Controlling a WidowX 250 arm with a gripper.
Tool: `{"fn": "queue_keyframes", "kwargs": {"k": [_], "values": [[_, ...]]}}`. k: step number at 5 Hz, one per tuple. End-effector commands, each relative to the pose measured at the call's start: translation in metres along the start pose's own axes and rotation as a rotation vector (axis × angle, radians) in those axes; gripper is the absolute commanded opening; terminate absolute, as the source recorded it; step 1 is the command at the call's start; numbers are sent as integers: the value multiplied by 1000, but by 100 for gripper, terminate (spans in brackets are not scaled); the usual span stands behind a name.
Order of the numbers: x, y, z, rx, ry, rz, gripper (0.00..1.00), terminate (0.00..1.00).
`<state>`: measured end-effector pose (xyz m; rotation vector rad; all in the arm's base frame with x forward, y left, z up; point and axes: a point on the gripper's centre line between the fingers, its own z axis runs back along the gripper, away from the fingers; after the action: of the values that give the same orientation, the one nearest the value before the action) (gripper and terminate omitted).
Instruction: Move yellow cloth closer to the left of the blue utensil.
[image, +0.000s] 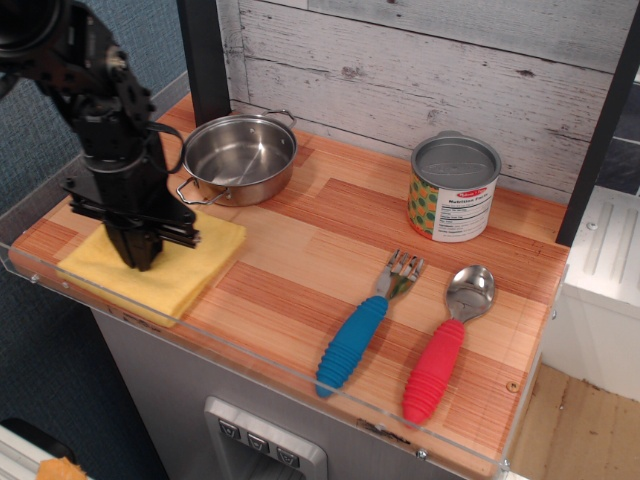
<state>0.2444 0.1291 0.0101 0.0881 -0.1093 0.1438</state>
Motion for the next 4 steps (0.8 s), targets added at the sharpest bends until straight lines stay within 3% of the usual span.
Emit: {"fn": "queue_keyframes", "kwargs": {"k": [1, 4], "values": [[4, -37, 17, -10, -37, -64, 0, 0], [5, -73, 16, -24, -40, -44, 0, 0]]}}
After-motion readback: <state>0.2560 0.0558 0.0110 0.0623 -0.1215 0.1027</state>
